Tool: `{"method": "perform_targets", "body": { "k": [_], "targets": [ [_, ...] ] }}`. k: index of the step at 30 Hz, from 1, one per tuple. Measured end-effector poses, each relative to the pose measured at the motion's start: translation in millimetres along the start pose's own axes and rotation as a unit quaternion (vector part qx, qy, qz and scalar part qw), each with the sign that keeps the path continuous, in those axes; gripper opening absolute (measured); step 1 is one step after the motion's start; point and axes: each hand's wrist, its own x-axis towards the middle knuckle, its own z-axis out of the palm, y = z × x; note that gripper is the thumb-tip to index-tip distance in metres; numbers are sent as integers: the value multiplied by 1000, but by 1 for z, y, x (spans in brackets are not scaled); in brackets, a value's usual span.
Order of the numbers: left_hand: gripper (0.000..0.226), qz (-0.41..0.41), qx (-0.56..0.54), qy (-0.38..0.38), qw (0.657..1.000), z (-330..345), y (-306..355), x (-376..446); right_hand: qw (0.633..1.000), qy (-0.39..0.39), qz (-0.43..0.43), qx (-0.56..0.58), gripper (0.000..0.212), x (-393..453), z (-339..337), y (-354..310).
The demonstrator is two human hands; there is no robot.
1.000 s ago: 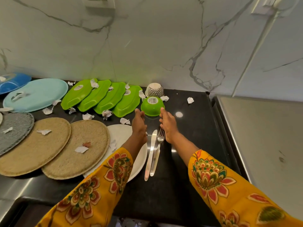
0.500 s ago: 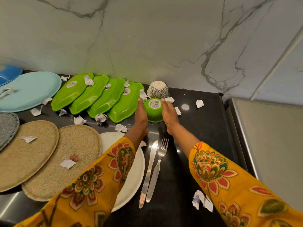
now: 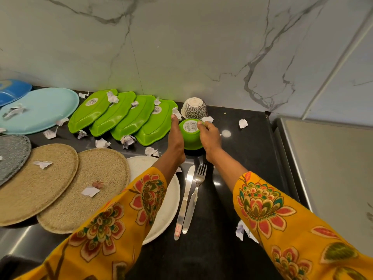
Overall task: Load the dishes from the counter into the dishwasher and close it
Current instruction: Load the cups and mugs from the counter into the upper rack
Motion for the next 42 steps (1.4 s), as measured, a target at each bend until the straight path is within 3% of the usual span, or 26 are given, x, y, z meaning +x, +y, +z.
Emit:
{"method": "perform_targets", "body": {
  "k": [16, 23, 29, 34, 38, 42],
  "targets": [
    [59, -6, 1, -40, 999, -45, -13, -148, 996, 69, -42, -49, 44, -169, -44, 4],
    [38, -11, 28, -51, 998, -68, -43, -205, 993, 100, -24, -49, 53, -253, -64, 20],
    [49, -25, 53, -63, 996, -77, -82, -240, 991, 128, 6, -29, 52, -314, -85, 41],
    [45, -54, 66, -83, 993, -72, -104, -279, 986, 164, 33, -27, 48, -349, -107, 56],
    [71, -79, 73, -86, 990, -63, -128, -293, 981, 188, 46, -12, 47, -371, -125, 65],
    [74, -81, 83, -83, 990, -48, -154, -303, 974, 215, 69, 4, 46, -388, -148, 75]
  ]
}}
